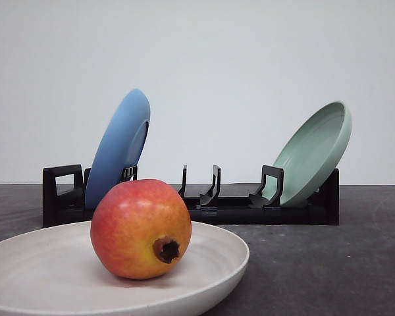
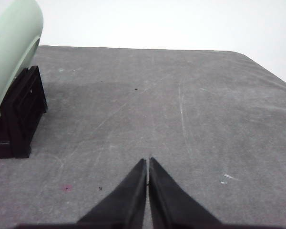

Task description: Place pomegranate in white plate

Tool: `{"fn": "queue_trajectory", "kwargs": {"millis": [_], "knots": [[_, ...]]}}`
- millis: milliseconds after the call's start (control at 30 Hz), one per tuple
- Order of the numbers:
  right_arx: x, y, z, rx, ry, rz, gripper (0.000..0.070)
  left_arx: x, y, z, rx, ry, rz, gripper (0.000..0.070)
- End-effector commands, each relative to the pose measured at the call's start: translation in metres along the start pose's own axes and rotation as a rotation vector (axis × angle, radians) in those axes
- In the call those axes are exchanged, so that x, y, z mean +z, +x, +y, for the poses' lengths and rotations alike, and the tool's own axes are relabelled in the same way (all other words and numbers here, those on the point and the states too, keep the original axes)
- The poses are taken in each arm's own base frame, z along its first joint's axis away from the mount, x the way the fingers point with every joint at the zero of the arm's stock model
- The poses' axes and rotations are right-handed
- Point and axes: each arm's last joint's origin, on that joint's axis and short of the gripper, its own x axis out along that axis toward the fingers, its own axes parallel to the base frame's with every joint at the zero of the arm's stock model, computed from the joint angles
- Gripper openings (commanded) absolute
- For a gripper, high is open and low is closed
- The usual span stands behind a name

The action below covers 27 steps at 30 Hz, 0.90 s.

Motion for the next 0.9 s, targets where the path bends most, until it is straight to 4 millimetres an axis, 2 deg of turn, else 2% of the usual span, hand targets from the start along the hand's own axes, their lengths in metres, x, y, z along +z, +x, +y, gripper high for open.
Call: {"fn": "queue_trajectory", "kwargs": {"millis": [0,867], "knots": [[-0.0008,0.0004,0.0,0.0,0.008,-0.003,0.0001,-0.0037,0.001,-0.0003,0.001,0.011,0.012,0.0],[-0.0009,0.0004,0.0,0.0,0.008,-0.003,0.0001,-0.0037,0.001,-0.0003,0.001,0.011,0.012,0.0]]}}
